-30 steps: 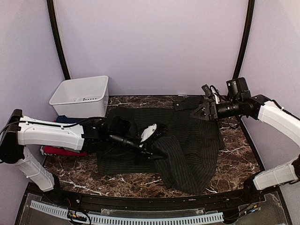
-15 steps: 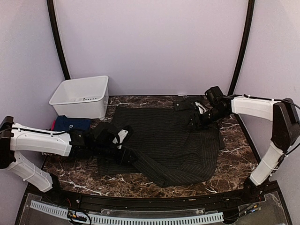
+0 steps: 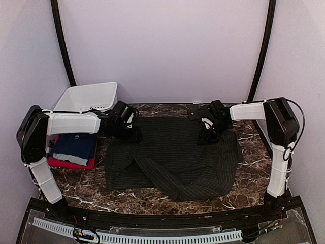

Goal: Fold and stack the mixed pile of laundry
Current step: Move the flattened shirt to the center of the board.

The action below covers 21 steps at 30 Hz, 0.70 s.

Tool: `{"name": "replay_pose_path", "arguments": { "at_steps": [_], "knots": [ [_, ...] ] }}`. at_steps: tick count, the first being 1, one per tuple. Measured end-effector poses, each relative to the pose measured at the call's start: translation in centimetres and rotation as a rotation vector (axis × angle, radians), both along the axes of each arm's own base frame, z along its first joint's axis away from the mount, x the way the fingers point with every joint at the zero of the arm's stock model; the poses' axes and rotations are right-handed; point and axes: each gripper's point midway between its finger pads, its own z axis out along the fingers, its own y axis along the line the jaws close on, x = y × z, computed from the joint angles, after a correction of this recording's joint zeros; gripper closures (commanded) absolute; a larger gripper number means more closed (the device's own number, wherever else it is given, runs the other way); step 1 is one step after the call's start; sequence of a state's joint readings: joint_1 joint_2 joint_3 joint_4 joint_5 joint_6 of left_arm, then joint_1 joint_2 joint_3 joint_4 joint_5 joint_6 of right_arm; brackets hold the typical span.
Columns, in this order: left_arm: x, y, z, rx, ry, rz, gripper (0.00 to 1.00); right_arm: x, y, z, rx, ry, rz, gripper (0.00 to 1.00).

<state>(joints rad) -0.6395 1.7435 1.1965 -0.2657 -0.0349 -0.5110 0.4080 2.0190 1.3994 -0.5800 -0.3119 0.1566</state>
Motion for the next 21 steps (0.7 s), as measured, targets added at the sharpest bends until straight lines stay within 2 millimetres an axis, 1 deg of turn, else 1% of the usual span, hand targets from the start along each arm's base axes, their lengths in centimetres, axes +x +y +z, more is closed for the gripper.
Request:
{"name": "replay_pose_path", "arguments": {
  "at_steps": [1, 4, 7, 8, 10, 14, 15, 16, 17, 18, 19, 21],
  "knots": [
    [-0.3, 0.1, -1.8, 0.027, 0.040, -0.005, 0.50, -0.5, -0.3, -0.6, -0.012, 0.013, 0.003, 0.55],
    [-1.8, 0.6, -5.8, 0.079, 0.155, -0.022, 0.53, -1.1, -0.9, -0.6, -0.027, 0.012, -0.001, 0.53],
    [-4.0, 1.3, -7.8, 0.103, 0.222, -0.033, 0.54, -2.3, -1.6, -0.6, -0.040, 0.023, -0.006, 0.49],
    [-4.6, 1.4, -7.8, 0.102, 0.222, -0.037, 0.55, -2.9, -1.8, -0.6, -0.043, 0.029, -0.006, 0.47],
    [-6.5, 1.6, -7.9, 0.096, 0.243, -0.046, 0.57, -3.9, -2.4, -0.7, -0.053, 0.043, -0.013, 0.44],
    [-10.9, 1.4, -8.0, 0.071, 0.287, -0.081, 0.58, -6.4, -3.6, -0.7, -0.064, 0.084, -0.024, 0.41],
    [-11.7, 1.2, -8.0, 0.062, 0.296, -0.089, 0.57, -7.0, -3.9, -0.6, -0.067, 0.095, -0.025, 0.41],
    [-12.5, 1.0, -8.0, 0.053, 0.309, -0.099, 0.54, -7.5, -4.2, -0.5, -0.068, 0.105, -0.026, 0.41],
    [-13.0, 1.0, -8.0, 0.050, 0.316, -0.105, 0.52, -7.8, -4.4, -0.4, -0.068, 0.115, -0.028, 0.41],
    [-13.4, 1.0, -7.9, 0.049, 0.327, -0.109, 0.48, -8.0, -4.6, -0.1, -0.064, 0.119, -0.029, 0.40],
    [-13.6, 1.2, -7.8, 0.056, 0.335, -0.109, 0.47, -8.1, -4.7, 0.5, -0.049, 0.118, -0.032, 0.39],
    [-13.3, 2.0, -7.4, 0.076, 0.347, -0.100, 0.43, -7.7, -4.8, 2.2, -0.008, 0.091, -0.043, 0.39]
  ]
}}
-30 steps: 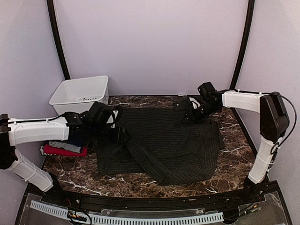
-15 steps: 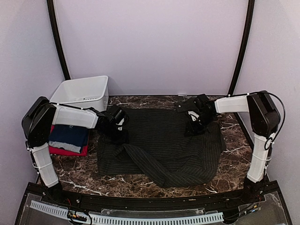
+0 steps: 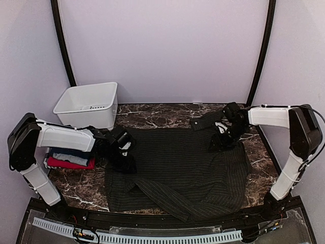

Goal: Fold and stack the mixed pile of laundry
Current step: Move the flattened shirt to the center of the board, then adjust the flattened shirt at the center of the board.

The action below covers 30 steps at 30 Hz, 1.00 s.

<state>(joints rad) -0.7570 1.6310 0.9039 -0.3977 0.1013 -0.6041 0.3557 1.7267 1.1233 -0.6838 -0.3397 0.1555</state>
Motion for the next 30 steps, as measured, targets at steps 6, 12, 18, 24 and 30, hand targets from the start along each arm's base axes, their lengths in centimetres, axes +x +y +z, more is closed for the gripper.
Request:
{"name": "replay_pose_path", "arguments": {
  "at_steps": [6, 12, 18, 24, 30],
  "knots": [
    [9.4, 0.7, 7.7, -0.087, -0.180, 0.063, 0.39, 8.4, -2.9, 8.7, 0.137, -0.236, -0.131, 0.46],
    [17.8, -0.1, 14.3, -0.139, -0.382, 0.055, 0.39, 15.9, -5.9, 9.0, 0.134, -0.306, -0.207, 0.50],
    [20.8, -1.0, 11.0, -0.073, -0.362, -0.015, 0.39, 16.5, -6.8, 1.0, 0.039, -0.152, -0.210, 0.53],
    [21.1, -2.8, 8.4, -0.095, -0.317, -0.123, 0.40, 15.0, -9.0, -1.5, -0.095, -0.102, -0.238, 0.52],
    [21.8, -4.1, 9.5, -0.123, -0.359, -0.174, 0.41, 13.8, -10.9, -1.6, -0.096, -0.078, -0.276, 0.54]
  ]
}}
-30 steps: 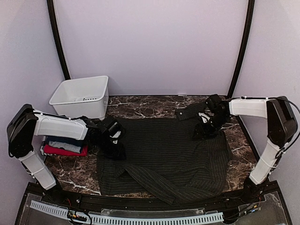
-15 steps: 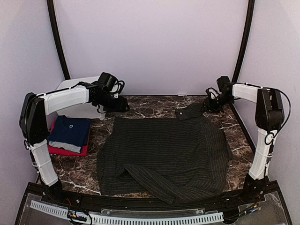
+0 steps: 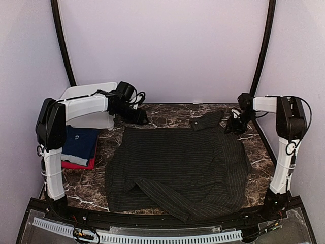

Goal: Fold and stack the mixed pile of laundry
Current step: Adjust the flattened shirt at the center of the board.

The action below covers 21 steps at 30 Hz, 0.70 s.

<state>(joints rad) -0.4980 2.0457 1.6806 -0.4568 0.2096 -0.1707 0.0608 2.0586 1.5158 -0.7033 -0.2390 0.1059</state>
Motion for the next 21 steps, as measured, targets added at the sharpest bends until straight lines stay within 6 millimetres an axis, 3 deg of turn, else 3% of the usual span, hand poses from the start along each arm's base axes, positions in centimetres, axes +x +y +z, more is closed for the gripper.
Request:
{"name": "replay_pose_path", "arguments": {
  "at_steps": [1, 5, 8, 11, 18, 19, 21],
  "knots": [
    [0.0, 0.0, 0.0, 0.000, -0.003, -0.002, 0.41, 0.0, -0.2, -0.2, 0.007, 0.005, -0.005, 0.59],
    [0.0, -0.1, 0.0, -0.001, -0.004, -0.003, 0.41, -0.2, -0.3, -1.0, 0.032, 0.030, -0.007, 1.00],
    [0.1, -0.1, 0.1, -0.001, -0.007, -0.001, 0.41, -0.5, 0.1, -1.5, 0.042, 0.039, 0.015, 1.00],
    [0.2, 0.1, 0.0, 0.006, -0.010, 0.010, 0.41, -0.6, 0.2, -0.7, 0.026, 0.005, 0.022, 1.00],
    [0.7, 1.4, -0.7, 0.022, 0.001, 0.060, 0.42, 0.7, -0.2, 7.0, -0.156, -0.273, 0.027, 1.00],
    [0.7, 1.6, -0.9, 0.027, 0.004, 0.066, 0.42, 1.2, 0.0, 7.7, -0.182, -0.305, 0.030, 1.00],
    [0.6, 1.8, -1.2, 0.035, 0.007, 0.070, 0.42, 1.9, 0.2, 7.3, -0.231, -0.314, 0.036, 0.90]
  ]
}}
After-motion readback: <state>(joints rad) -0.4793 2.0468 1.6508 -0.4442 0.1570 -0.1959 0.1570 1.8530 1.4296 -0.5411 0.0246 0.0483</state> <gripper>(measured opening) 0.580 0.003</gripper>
